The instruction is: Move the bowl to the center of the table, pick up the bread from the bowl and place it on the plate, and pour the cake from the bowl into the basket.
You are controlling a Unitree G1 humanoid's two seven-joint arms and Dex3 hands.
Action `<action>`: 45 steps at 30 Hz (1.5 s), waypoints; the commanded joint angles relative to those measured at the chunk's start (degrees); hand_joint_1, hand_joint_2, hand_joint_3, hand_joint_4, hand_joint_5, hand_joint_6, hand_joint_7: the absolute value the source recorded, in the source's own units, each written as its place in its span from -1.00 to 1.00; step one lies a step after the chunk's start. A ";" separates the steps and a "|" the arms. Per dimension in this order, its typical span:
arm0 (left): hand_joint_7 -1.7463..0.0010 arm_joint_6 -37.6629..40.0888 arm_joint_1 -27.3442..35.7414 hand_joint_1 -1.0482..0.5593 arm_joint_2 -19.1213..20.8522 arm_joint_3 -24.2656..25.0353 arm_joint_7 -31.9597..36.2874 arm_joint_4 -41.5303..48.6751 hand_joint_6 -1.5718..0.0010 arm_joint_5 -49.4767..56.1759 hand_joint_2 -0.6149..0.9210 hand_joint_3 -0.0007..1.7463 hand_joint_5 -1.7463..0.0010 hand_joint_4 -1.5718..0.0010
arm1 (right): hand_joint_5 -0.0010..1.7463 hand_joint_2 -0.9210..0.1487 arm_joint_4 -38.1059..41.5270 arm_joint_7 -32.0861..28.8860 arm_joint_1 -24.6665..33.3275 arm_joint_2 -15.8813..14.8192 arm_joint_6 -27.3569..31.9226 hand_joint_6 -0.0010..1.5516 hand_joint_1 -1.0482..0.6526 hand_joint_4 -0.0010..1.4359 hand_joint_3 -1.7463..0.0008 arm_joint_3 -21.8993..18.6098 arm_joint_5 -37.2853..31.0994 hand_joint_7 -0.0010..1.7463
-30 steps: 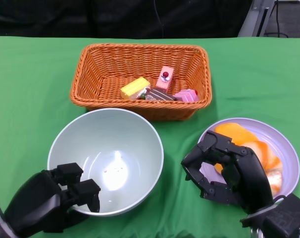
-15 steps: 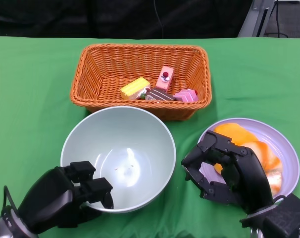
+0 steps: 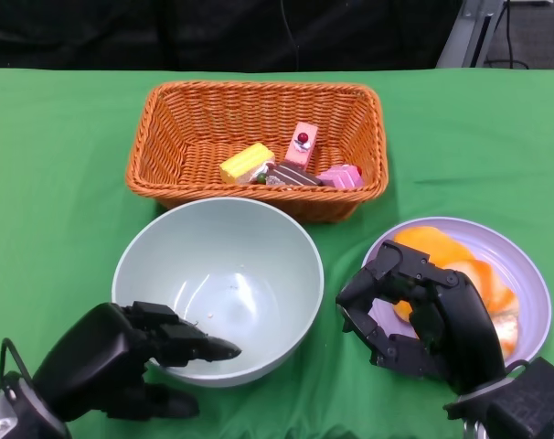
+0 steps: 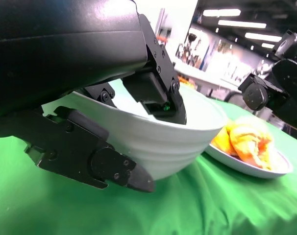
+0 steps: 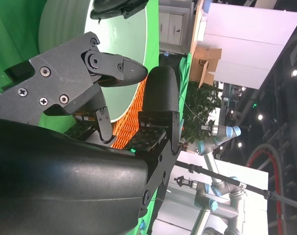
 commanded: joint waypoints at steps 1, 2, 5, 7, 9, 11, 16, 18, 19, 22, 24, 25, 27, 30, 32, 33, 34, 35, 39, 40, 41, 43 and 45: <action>1.00 -2.30 2.07 -0.52 1.81 2.59 -7.51 -1.00 0.17 -4.42 1.00 -0.98 0.98 0.08 | 0.70 -0.44 -0.73 -0.25 0.69 -0.44 0.11 -0.07 0.00 -0.02 0.17 -0.52 0.49 0.35; 1.00 -3.00 2.52 -0.54 1.95 3.37 -9.69 -1.35 0.18 -5.80 1.00 -0.97 0.98 0.09 | 0.70 -0.44 -0.96 -0.53 0.82 -0.48 0.36 -0.07 0.00 -0.02 0.17 -0.53 0.12 0.35; 1.00 -5.13 3.91 -0.66 1.77 5.58 -16.39 -1.62 0.23 -10.80 1.00 -0.92 0.99 0.15 | 0.69 -0.45 -1.19 -0.86 0.98 -0.73 0.49 -0.08 -0.02 -0.01 0.17 -0.52 -0.49 0.34; 1.00 -6.43 4.82 -0.73 1.27 6.79 -21.73 -1.37 0.26 -15.56 1.00 -0.89 1.00 0.17 | 0.69 -0.45 -1.09 -0.98 0.93 -0.83 0.30 -0.08 -0.02 -0.01 0.17 -0.51 -0.67 0.34; 1.00 -7.37 5.91 -0.77 0.66 7.22 -29.20 -1.04 0.28 -23.65 1.00 -0.87 1.00 0.20 | 0.69 -0.46 -0.82 -0.81 0.75 -0.87 0.12 -0.08 -0.02 0.00 0.17 -0.49 -0.43 0.34; 1.00 -6.63 7.20 -0.79 0.33 7.66 -36.61 -2.16 0.29 -31.54 1.00 -0.85 1.00 0.22 | 0.70 -0.46 -0.60 -0.62 0.59 -0.83 -0.03 -0.07 -0.01 0.00 0.17 -0.47 -0.11 0.34; 1.00 -1.59 10.77 -0.80 -0.28 9.70 -53.63 -8.58 0.30 -48.60 1.00 -0.82 1.00 0.23 | 0.72 -0.45 -0.42 -0.10 0.48 -0.63 0.17 -0.08 0.00 0.00 0.17 -0.45 0.80 0.35; 1.00 0.58 11.98 -0.81 -0.77 11.24 -58.76 -11.11 0.30 -52.75 1.00 -0.81 1.00 0.23 | 0.72 -0.45 -0.28 0.02 0.46 -0.55 0.00 -0.08 0.00 -0.01 0.16 -0.50 0.96 0.35; 1.00 1.51 12.49 -0.81 -1.10 12.07 -60.97 -12.04 0.30 -54.32 1.00 -0.81 1.00 0.23 | 0.72 -0.45 -0.25 0.04 0.45 -0.52 -0.04 -0.08 0.00 -0.01 0.16 -0.52 0.98 0.36; 1.00 3.72 13.65 -0.81 -2.15 14.59 -66.96 -14.03 0.30 -57.87 1.00 -0.81 1.00 0.23 | 0.73 -0.43 -0.48 -0.46 0.56 -0.46 0.19 -0.08 0.00 -0.01 0.16 -0.61 0.37 0.36; 1.00 5.20 14.29 -0.81 -2.84 16.24 -70.60 -15.14 0.31 -59.72 1.00 -0.80 1.00 0.24 | 0.73 -0.43 -0.67 -0.67 0.64 -0.47 0.29 -0.08 -0.01 -0.01 0.15 -0.60 0.05 0.36; 1.00 5.99 14.62 -0.81 -3.40 17.07 -72.51 -15.63 0.31 -61.09 1.00 -0.80 1.00 0.24 | 0.73 -0.43 -0.75 -0.70 0.67 -0.55 0.35 -0.08 -0.01 -0.01 0.15 -0.57 -0.10 0.36; 0.99 7.67 15.24 -0.80 -4.58 18.83 -75.85 -16.44 0.29 -63.31 1.00 -0.81 0.99 0.23 | 0.73 -0.44 -0.77 -0.68 0.67 -0.68 0.34 -0.09 -0.03 -0.01 0.16 -0.53 -0.21 0.37; 0.99 9.24 15.69 -0.80 -6.20 21.49 -79.39 -16.88 0.28 -64.60 1.00 -0.80 0.99 0.22 | 0.74 -0.45 -0.75 -0.76 0.63 -0.77 0.21 -0.09 -0.03 -0.01 0.17 -0.51 -0.37 0.37; 0.99 9.55 15.58 -0.81 -7.26 23.23 -81.26 -16.58 0.28 -64.79 1.00 -0.78 0.99 0.22 | 0.73 -0.46 -0.77 -0.79 0.60 -0.76 0.29 -0.09 -0.02 -0.01 0.17 -0.48 -0.37 0.37; 0.99 9.74 15.52 -0.81 -7.84 24.08 -81.96 -16.42 0.28 -64.87 1.00 -0.76 0.99 0.21 | 0.73 -0.46 -0.71 -0.72 0.54 -0.80 0.24 -0.09 -0.02 -0.01 0.17 -0.46 -0.32 0.37; 0.99 9.94 15.46 -0.81 -8.36 24.86 -82.72 -16.27 0.27 -64.98 1.00 -0.75 0.98 0.21 | 0.73 -0.46 -0.68 -0.69 0.50 -0.82 0.23 -0.09 -0.02 -0.02 0.17 -0.45 -0.31 0.37; 0.99 10.26 15.42 -0.82 -8.81 25.58 -83.48 -16.22 0.27 -65.12 1.00 -0.74 0.98 0.21 | 0.73 -0.46 -0.71 -0.70 0.51 -0.84 0.24 -0.09 -0.02 -0.02 0.17 -0.44 -0.34 0.37; 0.98 12.15 15.55 -0.83 -10.92 28.41 -86.53 -16.33 0.25 -66.65 1.00 -0.72 0.98 0.19 | 0.72 -0.46 -0.54 -0.74 0.50 -0.57 -0.04 -0.08 0.00 -0.01 0.17 -0.41 -0.12 0.36; 0.98 12.69 15.63 -0.85 -11.44 29.13 -87.02 -16.43 0.24 -66.92 1.00 -0.71 0.97 0.17 | 0.72 -0.45 -0.40 -0.65 0.44 -0.52 -0.18 -0.08 0.02 -0.01 0.17 -0.41 0.01 0.37; 0.98 13.08 15.69 -0.86 -11.84 29.79 -87.46 -16.52 0.23 -66.96 1.00 -0.70 0.97 0.16 | 0.73 -0.45 -0.30 -0.57 0.40 -0.50 -0.27 -0.08 0.03 -0.01 0.16 -0.40 0.09 0.37; 0.98 14.51 15.79 -0.87 -12.91 31.11 -88.88 -16.96 0.23 -68.08 1.00 -0.69 0.96 0.15 | 0.73 -0.44 -0.13 -0.09 0.34 -0.48 -0.21 -0.08 0.02 -0.01 0.15 -0.36 0.57 0.37; 0.98 15.29 15.83 -0.86 -14.18 32.49 -89.46 -17.16 0.22 -68.73 1.00 -0.68 0.95 0.12 | 0.73 -0.44 -0.16 0.17 0.38 -0.41 0.08 -0.09 0.01 -0.02 0.15 -0.34 0.86 0.37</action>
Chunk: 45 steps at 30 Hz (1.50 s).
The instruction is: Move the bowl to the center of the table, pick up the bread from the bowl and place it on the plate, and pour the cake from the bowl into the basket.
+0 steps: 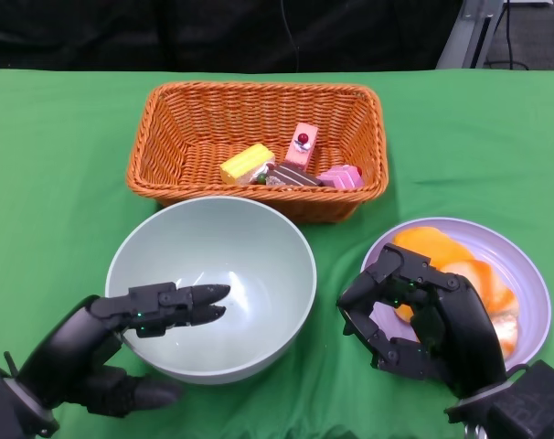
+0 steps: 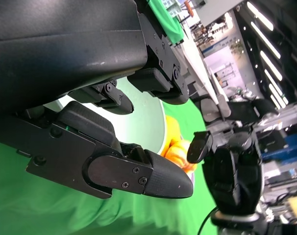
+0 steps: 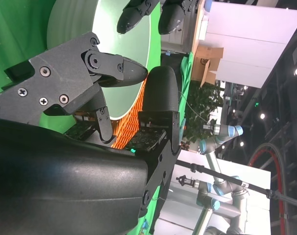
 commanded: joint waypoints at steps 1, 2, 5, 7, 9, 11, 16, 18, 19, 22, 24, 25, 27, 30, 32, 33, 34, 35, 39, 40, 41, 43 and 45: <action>0.98 1.46 0.56 -0.86 -1.57 2.74 -1.21 -0.75 0.22 -1.37 1.00 -0.67 0.95 0.11 | 0.74 -0.44 0.01 0.30 -0.17 -0.32 -0.10 -0.09 0.01 -0.02 0.15 -0.39 0.90 0.37; 0.97 1.51 0.57 -0.86 -2.21 3.41 -1.21 -0.81 0.21 -1.35 1.00 -0.66 0.94 0.09 | 0.74 -0.44 0.07 0.28 -0.17 -0.29 -0.18 -0.09 0.01 -0.02 0.15 -0.41 0.84 0.37; 0.97 1.74 0.45 -0.86 -4.12 5.21 -1.05 -1.03 0.18 -1.39 1.00 -0.64 0.92 0.04 | 0.74 -0.44 0.16 -0.06 -0.18 -0.39 -0.41 -0.10 -0.01 -0.02 0.15 -0.43 0.21 0.37; 0.97 2.03 0.36 -0.86 -5.36 6.07 -0.66 -1.42 0.16 -1.25 1.00 -0.62 0.91 0.02 | 0.74 -0.46 0.14 -0.05 -0.07 -0.56 -0.44 -0.10 -0.02 -0.02 0.17 -0.42 -0.02 0.36; 0.96 2.41 0.29 -0.85 -6.24 6.77 -0.33 -1.83 0.15 -0.83 1.00 -0.61 0.91 0.00 | 0.74 -0.48 0.16 0.10 0.01 -0.62 -0.44 -0.10 -0.02 -0.02 0.19 -0.41 0.06 0.36; 0.96 2.81 0.14 -0.81 -7.21 7.25 0.04 -2.31 0.14 -0.55 1.00 -0.60 0.90 -0.02 | 0.74 -0.49 -0.07 0.10 0.31 -0.69 -0.32 -0.09 -0.02 -0.01 0.20 -0.35 0.00 0.35; 0.97 3.33 -0.56 -0.70 -10.26 7.92 1.78 -3.13 0.12 0.88 1.00 -0.64 0.89 -0.06 | 0.74 -0.54 -0.85 1.15 1.66 -1.21 0.67 -0.09 0.00 -0.02 0.27 -0.25 1.01 0.32; 0.97 4.18 -0.61 -0.66 -10.99 8.01 2.42 -3.66 0.11 1.55 1.00 -0.65 0.88 -0.07 | 0.74 -0.55 -1.19 1.13 2.02 -1.23 0.72 -0.08 0.00 -0.01 0.29 -0.37 0.98 0.32; 0.97 4.81 -0.58 -0.65 -11.37 8.00 2.62 -4.00 0.10 1.68 1.00 -0.66 0.88 -0.08 | 0.74 -0.55 -1.35 1.20 2.20 -1.27 0.73 -0.08 0.00 -0.01 0.29 -0.42 1.06 0.32; 0.96 5.70 -0.46 -0.57 -12.37 8.20 3.08 -4.43 0.08 2.09 1.00 -0.68 0.87 -0.10 | 0.73 -0.54 -1.41 1.43 2.49 -1.46 0.26 -0.07 0.01 -0.01 0.30 -0.57 1.27 0.31; 0.96 5.98 -0.30 -0.48 -13.02 8.48 3.10 -4.45 0.05 1.87 1.00 -0.71 0.85 -0.12 | 0.72 -0.54 -1.54 1.86 2.67 -1.65 0.22 -0.08 0.02 -0.02 0.30 -0.62 1.71 0.31; 0.95 6.31 -0.20 -0.43 -13.36 8.62 2.80 -4.54 0.04 1.36 1.00 -0.73 0.84 -0.14 | 0.72 -0.55 -1.76 2.10 2.80 -1.81 0.45 -0.08 0.03 -0.02 0.30 -0.62 1.88 0.31; 0.95 6.77 0.03 -0.32 -14.04 8.98 2.39 -4.92 0.01 0.39 1.00 -0.77 0.82 -0.16 | 0.73 -0.56 -1.91 2.50 2.91 -2.03 0.53 -0.08 0.03 -0.02 0.30 -0.67 2.09 0.32; 0.92 7.19 0.39 -0.14 -14.77 9.46 2.52 -5.80 -0.07 -0.27 1.00 -0.80 0.77 -0.23 | 0.74 -0.57 -2.15 3.27 3.08 -2.07 1.01 -0.09 0.03 -0.02 0.31 -0.66 2.96 0.33; 0.91 7.17 0.43 -0.10 -14.87 9.65 2.59 -6.24 -0.11 -0.18 1.00 -0.80 0.74 -0.26 | 0.74 -0.57 -2.17 3.33 3.17 -1.99 1.05 -0.09 0.03 -0.02 0.32 -0.73 3.05 0.33; 0.90 6.95 0.36 -0.08 -14.88 9.77 2.42 -6.37 -0.13 -0.22 1.00 -0.78 0.72 -0.27 | 0.74 -0.57 -2.08 3.22 3.15 -1.96 0.81 -0.09 0.03 -0.02 0.33 -0.77 2.89 0.33; 0.89 6.72 0.31 -0.06 -14.93 9.90 2.42 -6.50 -0.15 -0.17 1.00 -0.77 0.70 -0.29 | 0.74 -0.58 -1.92 3.20 3.09 -1.95 0.52 -0.09 0.02 -0.02 0.33 -0.79 2.80 0.33; 0.88 6.44 0.34 -0.05 -14.99 10.07 2.54 -6.64 -0.18 -0.02 1.00 -0.76 0.67 -0.31 | 0.74 -0.58 -1.82 3.24 3.10 -1.94 0.36 -0.09 0.02 -0.02 0.33 -0.78 2.81 0.33; 0.84 6.76 1.15 0.08 -15.91 10.53 3.63 -8.68 -0.38 -0.01 0.99 -0.71 0.23 -0.20 | 0.75 -0.58 -1.64 4.16 3.15 -1.80 0.43 -0.09 0.03 -0.01 0.33 -0.73 3.86 0.33; 0.73 7.27 1.48 0.14 -16.13 10.53 4.04 -9.48 -0.42 0.06 0.94 -0.58 0.01 -0.15 | 0.75 -0.58 -1.69 4.17 3.18 -1.76 0.42 -0.09 0.02 -0.01 0.33 -0.76 3.82 0.33; 0.54 7.96 1.88 0.18 -16.20 10.44 4.50 -10.48 -0.39 0.33 0.86 -0.41 -0.15 -0.11 | 0.75 -0.58 -1.82 4.13 3.25 -1.77 0.46 -0.09 0.02 -0.01 0.33 -0.79 3.70 0.33; -0.08 8.90 2.42 0.23 -16.16 10.31 5.26 -11.94 -0.17 1.07 0.72 -0.12 -0.48 -0.04 | 0.74 -0.57 -2.00 4.12 3.35 -1.82 0.52 -0.08 0.03 0.00 0.32 -0.82 3.57 0.33; -0.38 9.87 2.90 0.20 -16.05 10.17 5.44 -13.35 -0.09 1.21 0.74 -0.10 -0.68 -0.01 | 0.74 -0.56 -2.38 4.04 3.59 -1.85 0.73 -0.08 0.03 0.00 0.31 -0.79 3.47 0.33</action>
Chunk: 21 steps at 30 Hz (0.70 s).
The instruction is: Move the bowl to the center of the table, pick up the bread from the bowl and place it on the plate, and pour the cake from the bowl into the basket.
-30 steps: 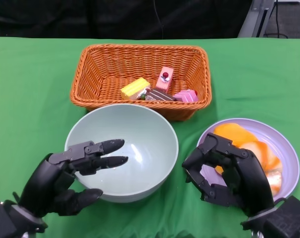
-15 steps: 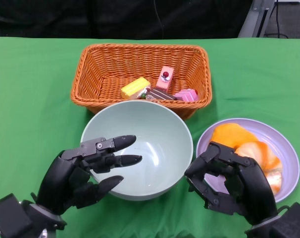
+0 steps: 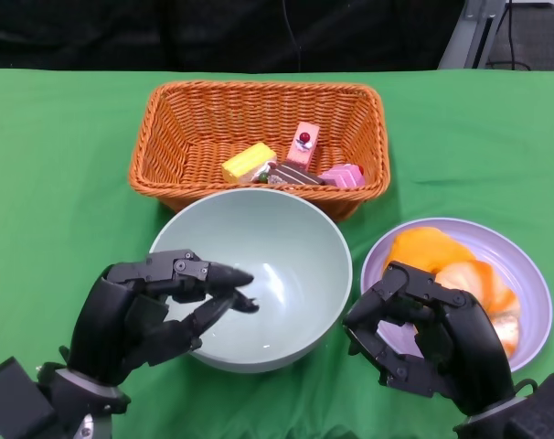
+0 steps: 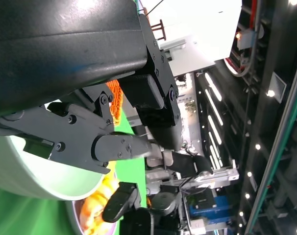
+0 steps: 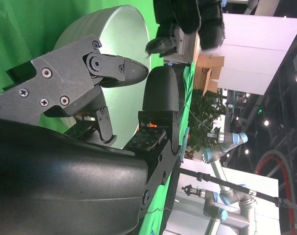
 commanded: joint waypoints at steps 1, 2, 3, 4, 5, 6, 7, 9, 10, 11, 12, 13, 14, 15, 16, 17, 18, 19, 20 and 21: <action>-0.44 1.97 1.43 0.19 0.83 0.00 0.92 -2.76 -0.07 0.32 0.75 -0.12 -0.73 0.00 | 0.74 -0.56 -1.12 -0.07 0.80 -0.62 0.10 -0.08 0.03 0.00 0.31 -0.63 0.69 0.33; -0.50 2.33 1.69 0.20 0.97 -0.07 1.14 -3.47 -0.05 0.67 0.77 -0.11 -0.80 0.02 | 0.74 -0.56 -1.31 0.02 0.91 -0.64 0.21 -0.08 0.03 -0.01 0.30 -0.61 0.81 0.34; -0.59 2.78 1.95 0.22 1.08 -0.15 1.39 -4.15 -0.03 1.01 0.76 -0.04 -0.86 0.03 | 0.74 -0.55 -1.45 0.12 1.00 -0.66 0.27 -0.08 0.04 -0.01 0.30 -0.60 0.93 0.34; -0.62 3.24 2.23 0.24 1.15 -0.21 1.81 -4.83 -0.03 1.46 0.73 0.03 -0.89 0.03 | 0.75 -0.55 -1.62 0.15 1.10 -0.70 0.38 -0.08 0.04 -0.01 0.29 -0.61 0.96 0.35; -0.65 3.61 2.48 0.25 1.11 -0.21 2.41 -5.42 -0.03 2.02 0.68 0.12 -0.90 0.02 | 0.75 -0.54 -1.70 0.27 1.18 -0.75 0.37 -0.08 0.04 -0.01 0.28 -0.62 1.06 0.35; -0.66 3.98 2.68 0.27 1.05 -0.22 2.87 -5.90 -0.04 2.39 0.60 0.24 -0.90 0.00 | 0.75 -0.54 -1.82 0.38 1.25 -0.80 0.45 -0.09 0.04 -0.02 0.28 -0.63 1.17 0.35; -0.67 4.25 2.82 0.29 1.00 -0.23 3.21 -6.26 -0.04 2.66 0.56 0.31 -0.91 -0.01 | 0.76 -0.54 -1.91 0.47 1.30 -0.83 0.51 -0.09 0.04 -0.02 0.27 -0.64 1.24 0.36; -0.68 4.67 2.93 0.28 0.99 -0.39 3.20 -6.74 -0.04 2.60 0.54 0.33 -0.92 -0.03 | 0.76 -0.53 -1.89 0.80 1.38 -0.86 0.21 -0.09 0.04 -0.02 0.27 -0.72 1.65 0.36; -0.70 4.40 2.92 0.27 1.05 -0.44 3.18 -6.71 -0.03 2.77 0.55 0.31 -0.92 -0.02 | 0.76 -0.53 -1.77 0.82 1.37 -0.92 -0.17 -0.09 0.04 -0.02 0.27 -0.79 1.60 0.36; -0.71 4.21 2.90 0.26 1.07 -0.52 3.02 -6.62 -0.01 2.80 0.57 0.29 -0.93 -0.03 | 0.76 -0.52 -1.95 0.90 1.50 -1.02 -0.11 -0.09 0.03 -0.01 0.26 -0.82 1.64 0.36; -0.71 3.92 2.86 0.26 1.05 -0.55 2.98 -6.46 -0.01 2.93 0.58 0.27 -0.93 -0.03 | 0.76 -0.52 -2.13 0.99 1.62 -1.12 -0.02 -0.09 0.02 -0.01 0.25 -0.84 1.67 0.36; -0.71 3.75 2.84 0.25 0.96 -0.60 2.97 -6.35 0.00 3.02 0.58 0.25 -0.92 -0.03 | 0.76 -0.52 -2.29 1.12 1.73 -1.21 0.07 -0.09 0.02 0.00 0.25 -0.88 1.77 0.36; -0.70 3.62 2.79 0.24 0.80 -0.69 2.99 -6.19 -0.01 3.14 0.59 0.23 -0.91 -0.04 | 0.76 -0.52 -2.28 1.33 1.77 -1.34 -0.11 -0.10 0.02 0.00 0.25 -0.96 1.93 0.37; -0.69 3.25 2.72 0.24 0.69 -0.76 3.07 -5.96 -0.01 3.41 0.59 0.20 -0.90 -0.05 | 0.76 -0.52 -2.30 1.48 1.82 -1.42 -0.25 -0.10 0.01 0.00 0.24 -1.03 2.05 0.37; -0.68 2.99 2.66 0.23 0.63 -0.81 3.12 -5.80 -0.02 3.60 0.58 0.19 -0.90 -0.06 | 0.76 -0.51 -2.32 1.58 1.85 -1.47 -0.34 -0.10 0.02 0.00 0.24 -1.06 2.15 0.38; -0.67 2.58 2.56 0.24 0.64 -0.81 3.14 -5.52 -0.03 3.88 0.58 0.19 -0.89 -0.06 | 0.76 -0.51 -2.43 1.64 1.96 -1.46 -0.33 -0.10 0.02 0.00 0.23 -1.05 2.25 0.38; -0.66 2.35 2.47 0.24 0.65 -0.79 3.08 -5.24 -0.03 3.95 0.55 0.22 -0.88 -0.07 | 0.76 -0.50 -2.58 1.78 2.10 -1.43 -0.27 -0.11 0.02 0.00 0.22 -0.98 2.45 0.39; -0.65 2.39 2.45 0.24 0.61 -0.77 3.01 -5.09 -0.04 3.85 0.53 0.24 -0.87 -0.08 | 0.77 -0.48 -2.68 1.89 2.19 -1.39 -0.27 -0.12 0.04 -0.01 0.19 -0.94 2.53 0.41; -0.63 2.36 2.44 0.24 0.48 -0.75 2.86 -4.82 -0.05 3.61 0.52 0.25 -0.86 -0.09 | 0.78 -0.47 -2.87 1.97 2.33 -1.33 -0.05 -0.13 0.04 -0.02 0.17 -0.89 2.58 0.42; -0.60 2.36 2.44 0.25 0.38 -0.74 2.76 -4.65 -0.06 3.41 0.50 0.30 -0.85 -0.10 | 0.78 -0.46 -3.02 2.03 2.42 -1.27 0.12 -0.13 0.04 -0.02 0.16 -0.88 2.59 0.43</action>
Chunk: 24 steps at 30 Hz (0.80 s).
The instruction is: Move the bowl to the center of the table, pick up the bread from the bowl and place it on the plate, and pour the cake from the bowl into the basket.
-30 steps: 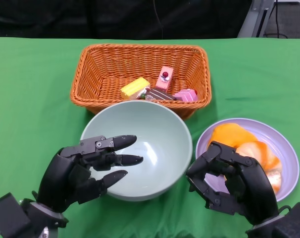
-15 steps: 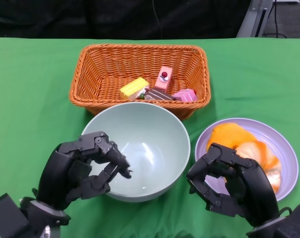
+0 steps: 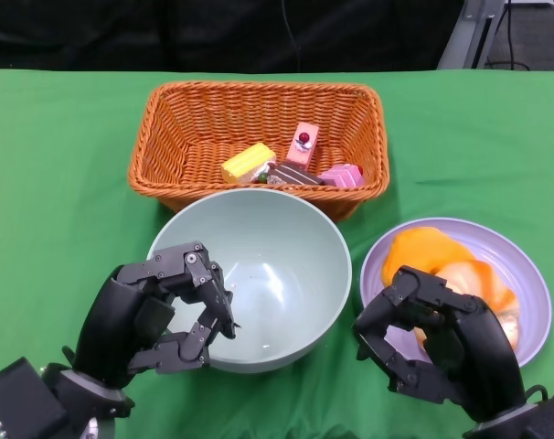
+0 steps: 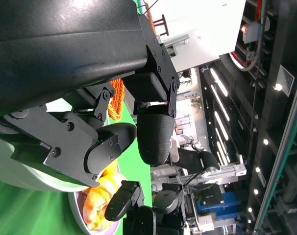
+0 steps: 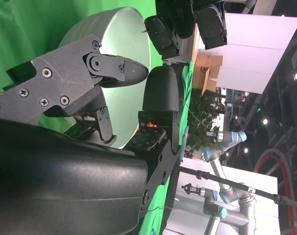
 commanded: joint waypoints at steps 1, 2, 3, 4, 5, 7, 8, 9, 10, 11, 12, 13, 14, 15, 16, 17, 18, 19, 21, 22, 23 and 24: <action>-0.59 -0.79 0.03 0.26 0.33 0.21 0.15 1.11 -0.07 -0.47 0.49 0.32 -0.85 -0.10 | 0.79 -0.45 -1.26 0.23 0.72 -0.58 0.21 -0.13 0.04 -0.02 0.15 -0.33 0.80 0.44; -0.58 -0.85 0.01 0.26 0.30 0.22 0.11 1.21 -0.07 -0.52 0.48 0.33 -0.84 -0.10 | 0.79 -0.44 -1.35 0.26 0.77 -0.56 0.31 -0.13 0.04 -0.02 0.14 -0.34 0.80 0.44; -0.58 -0.77 0.13 0.26 0.41 0.11 0.20 1.16 -0.07 -0.20 0.48 0.34 -0.84 -0.10 | 0.79 -0.44 -1.39 0.27 0.79 -0.52 0.23 -0.13 0.04 -0.02 0.14 -0.34 0.77 0.44; -0.59 -0.80 0.20 0.25 0.51 0.02 0.30 1.14 -0.07 0.13 0.49 0.35 -0.85 -0.09 | 0.79 -0.43 -1.56 0.23 0.86 -0.46 0.35 -0.13 0.03 -0.01 0.14 -0.33 0.75 0.44; -0.59 -0.98 0.18 0.24 0.67 -0.05 0.20 1.19 -0.07 0.33 0.49 0.35 -0.86 -0.09 | 0.79 -0.43 -1.70 0.10 0.92 -0.42 0.35 -0.13 0.03 -0.01 0.15 -0.33 0.57 0.43; -0.61 -1.06 0.13 0.22 0.82 -0.21 -0.11 1.18 -0.04 0.28 0.54 0.28 -0.87 -0.07 | 0.78 -0.44 -1.86 -0.07 1.01 -0.45 0.12 -0.12 0.02 0.00 0.17 -0.37 0.29 0.42; -0.61 -1.50 0.02 0.22 0.77 -0.27 -0.01 1.42 -0.03 0.51 0.56 0.25 -0.87 -0.06 | 0.77 -0.44 -1.82 0.07 1.00 -0.51 -0.14 -0.12 0.02 0.00 0.18 -0.41 0.43 0.42; -0.62 -1.97 -0.08 0.23 0.67 -0.35 0.19 1.69 -0.03 0.81 0.55 0.24 -0.86 -0.07 | 0.77 -0.45 -1.76 0.23 0.96 -0.60 -0.45 -0.12 0.02 0.00 0.18 -0.48 0.58 0.41; -0.62 -2.33 -0.13 0.24 0.54 -0.45 0.49 1.87 -0.03 1.17 0.54 0.25 -0.86 -0.07 | 0.77 -0.45 -1.84 0.25 0.97 -0.72 -0.61 -0.11 0.01 0.01 0.19 -0.56 0.56 0.42; -0.63 -2.59 -0.16 0.25 0.46 -0.52 0.70 2.01 -0.03 1.41 0.53 0.26 -0.85 -0.08 | 0.77 -0.45 -1.91 0.24 0.98 -0.80 -0.69 -0.11 0.01 0.01 0.19 -0.62 0.51 0.42; -0.63 -2.87 -0.28 0.25 0.43 -0.59 0.71 2.37 -0.03 1.50 0.52 0.27 -0.85 -0.08 | 0.77 -0.45 -2.32 0.20 1.13 -0.88 -0.34 -0.11 0.00 0.01 0.20 -0.66 0.55 0.42; -0.63 -2.86 -0.32 0.25 0.42 -0.66 0.65 2.55 -0.02 1.45 0.51 0.27 -0.84 -0.07 | 0.77 -0.46 -2.80 0.41 1.32 -0.92 0.25 -0.11 0.01 0.01 0.20 -0.62 0.94 0.42; -0.63 -2.67 -0.27 0.24 0.38 -0.72 0.61 2.57 -0.02 1.31 0.51 0.27 -0.84 -0.07 | 0.78 -0.46 -3.23 0.62 1.50 -0.88 0.80 -0.12 0.01 0.00 0.19 -0.57 1.38 0.43; -0.62 -2.46 -0.22 0.25 0.22 -0.73 0.47 2.58 -0.02 0.87 0.51 0.27 -0.84 -0.08 | 0.80 -0.42 -3.48 0.94 1.60 -0.82 1.12 -0.14 0.04 -0.02 0.13 -0.50 1.87 0.46; -0.60 -2.39 -0.23 0.28 0.02 -0.70 0.10 2.68 -0.04 0.15 0.51 0.28 -0.83 -0.09 | 0.81 -0.40 -3.53 1.20 1.61 -0.78 1.18 -0.14 0.05 -0.02 0.09 -0.46 2.15 0.48; -0.59 -2.44 -0.27 0.30 -0.23 -0.63 -0.15 2.87 -0.05 -0.48 0.50 0.29 -0.82 -0.10 | 0.82 -0.39 -3.61 1.36 1.65 -0.76 1.32 -0.15 0.06 -0.03 0.06 -0.42 2.27 0.49; -0.56 -2.68 -0.45 0.31 -0.37 -0.59 -0.69 3.26 -0.07 -1.21 0.49 0.31 -0.82 -0.11 | 0.83 -0.38 -3.47 1.40 1.61 -0.69 1.13 -0.16 0.07 -0.04 0.04 -0.45 2.20 0.50; -0.55 -2.80 -0.57 0.32 -0.35 -0.59 -0.95 3.51 -0.08 -1.54 0.47 0.34 -0.82 -0.11 | 0.84 -0.36 -3.42 1.37 1.60 -0.64 1.09 -0.16 0.07 -0.04 0.02 -0.46 2.06 0.50; -0.54 -2.70 -0.61 0.31 -0.01 -0.65 -0.81 3.47 -0.08 -1.28 0.46 0.38 -0.83 -0.11 | 0.84 -0.35 -3.58 1.24 1.65 -0.59 1.33 -0.16 0.07 -0.04 0.01 -0.45 1.79 0.49; -0.55 -2.78 -0.55 0.30 0.31 -0.66 -0.11 3.21 -0.08 -0.35 0.45 0.40 -0.83 -0.11 | 0.83 -0.34 -3.85 1.15 1.73 -0.61 1.71 -0.16 0.07 -0.04 0.00 -0.43 1.71 0.49; -0.56 -2.83 -0.54 0.28 0.56 -0.65 0.36 2.97 -0.07 0.33 0.44 0.41 -0.83 -0.11 | 0.82 -0.33 -4.03 1.08 1.76 -0.60 1.97 -0.15 0.07 -0.04 0.01 -0.41 1.66 0.48; -0.57 -2.79 -0.51 0.27 0.74 -0.64 0.69 2.75 -0.07 0.81 0.43 0.42 -0.83 -0.11 | 0.82 -0.32 -4.19 1.01 1.78 -0.57 2.20 -0.15 0.06 -0.03 0.01 -0.40 1.61 0.47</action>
